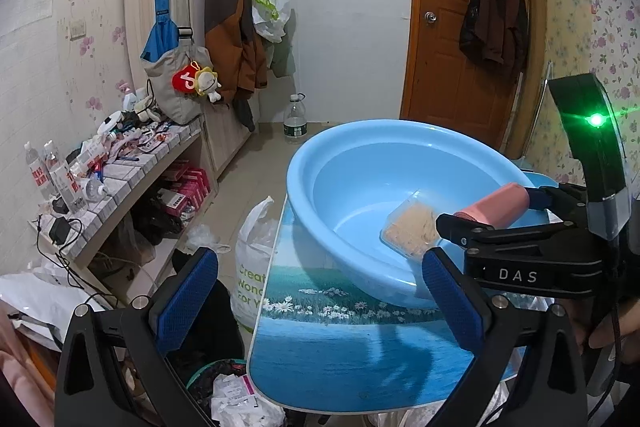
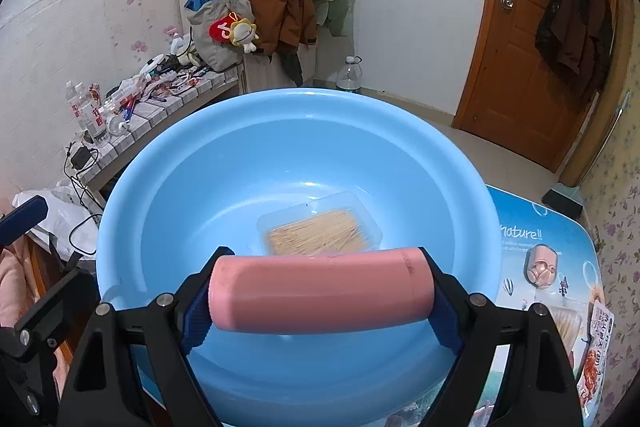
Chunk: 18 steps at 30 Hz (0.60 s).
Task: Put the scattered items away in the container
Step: 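Lower the pink container into the basin and open the right gripper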
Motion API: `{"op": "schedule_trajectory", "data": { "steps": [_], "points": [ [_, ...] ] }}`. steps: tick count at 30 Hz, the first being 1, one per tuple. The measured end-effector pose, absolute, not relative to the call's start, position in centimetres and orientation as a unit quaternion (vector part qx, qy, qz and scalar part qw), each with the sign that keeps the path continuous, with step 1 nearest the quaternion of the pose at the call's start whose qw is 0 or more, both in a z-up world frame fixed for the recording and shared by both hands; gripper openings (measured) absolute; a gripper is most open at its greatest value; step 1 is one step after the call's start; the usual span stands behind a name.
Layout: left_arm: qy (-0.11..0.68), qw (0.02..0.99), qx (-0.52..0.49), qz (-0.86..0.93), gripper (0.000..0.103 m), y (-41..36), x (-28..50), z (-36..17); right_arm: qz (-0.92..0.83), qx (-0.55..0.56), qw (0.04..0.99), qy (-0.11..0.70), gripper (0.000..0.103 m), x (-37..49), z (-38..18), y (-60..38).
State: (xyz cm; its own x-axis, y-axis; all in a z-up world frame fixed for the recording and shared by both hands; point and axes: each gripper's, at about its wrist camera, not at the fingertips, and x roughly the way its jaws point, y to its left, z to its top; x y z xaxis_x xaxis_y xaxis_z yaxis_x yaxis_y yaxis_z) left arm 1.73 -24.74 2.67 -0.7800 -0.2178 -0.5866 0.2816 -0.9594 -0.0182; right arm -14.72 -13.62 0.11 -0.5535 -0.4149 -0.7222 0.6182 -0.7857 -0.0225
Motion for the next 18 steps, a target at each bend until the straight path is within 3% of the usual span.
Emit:
{"op": "schedule_trajectory", "data": {
  "steps": [3,7,18],
  "points": [
    [0.053,0.134,0.305,-0.941,0.103,-24.7,1.7,2.7,-0.868,0.369,0.298,0.145,0.089,-14.7,0.0,-13.7],
    [0.051,0.134,0.304,-0.942,0.103,-24.5,1.8,2.9,-0.873,0.355,0.295,0.158,0.098,-14.3,0.2,-13.8],
    [0.047,0.139,0.299,-0.943,0.103,-23.7,2.4,4.0,-0.885,0.320,0.302,0.153,0.098,-12.0,2.8,-12.3]
  ]
}}
